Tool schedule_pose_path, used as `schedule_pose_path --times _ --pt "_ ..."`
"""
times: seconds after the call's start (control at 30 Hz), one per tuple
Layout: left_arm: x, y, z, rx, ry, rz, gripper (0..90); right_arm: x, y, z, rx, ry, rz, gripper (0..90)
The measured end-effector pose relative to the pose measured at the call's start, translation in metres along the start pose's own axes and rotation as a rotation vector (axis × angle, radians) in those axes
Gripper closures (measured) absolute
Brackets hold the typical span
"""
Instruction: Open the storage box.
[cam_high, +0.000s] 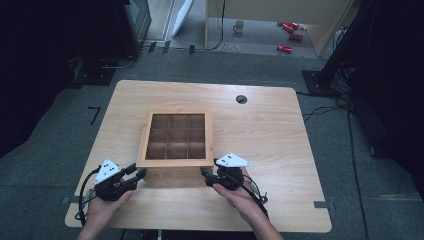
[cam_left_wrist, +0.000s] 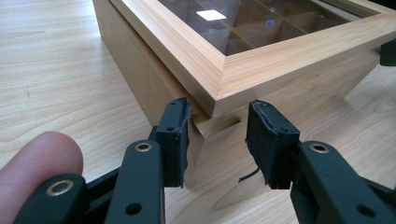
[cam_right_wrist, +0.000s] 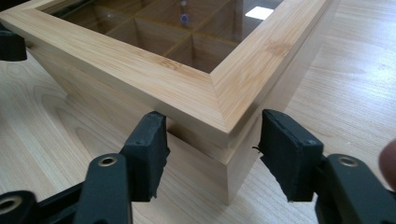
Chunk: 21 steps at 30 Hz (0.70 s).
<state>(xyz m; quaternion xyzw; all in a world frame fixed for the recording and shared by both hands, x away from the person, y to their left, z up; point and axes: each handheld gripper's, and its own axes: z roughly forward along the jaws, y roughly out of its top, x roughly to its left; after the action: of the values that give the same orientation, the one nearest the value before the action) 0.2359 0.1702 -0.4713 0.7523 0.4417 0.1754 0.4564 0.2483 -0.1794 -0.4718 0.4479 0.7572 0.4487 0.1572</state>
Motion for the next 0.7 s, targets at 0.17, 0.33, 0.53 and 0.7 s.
schedule_pose_path --times 0.17,0.33,0.53,0.7 --pt "0.002 0.0 0.0 0.0 0.002 -0.005 59.6 0.002 0.0 0.0 -0.005 -0.003 -0.005 44.6" --pt "0.004 -0.001 0.0 -0.006 0.009 -0.028 59.6 0.004 0.0 0.0 -0.012 -0.009 -0.013 45.4" --pt "0.006 -0.006 -0.003 -0.005 0.033 -0.025 55.1 0.006 0.0 0.001 -0.006 -0.023 -0.023 45.5" --pt "0.012 -0.015 -0.005 0.038 0.07 -0.034 44.5 0.006 0.001 0.0 -0.013 -0.015 -0.022 45.4"
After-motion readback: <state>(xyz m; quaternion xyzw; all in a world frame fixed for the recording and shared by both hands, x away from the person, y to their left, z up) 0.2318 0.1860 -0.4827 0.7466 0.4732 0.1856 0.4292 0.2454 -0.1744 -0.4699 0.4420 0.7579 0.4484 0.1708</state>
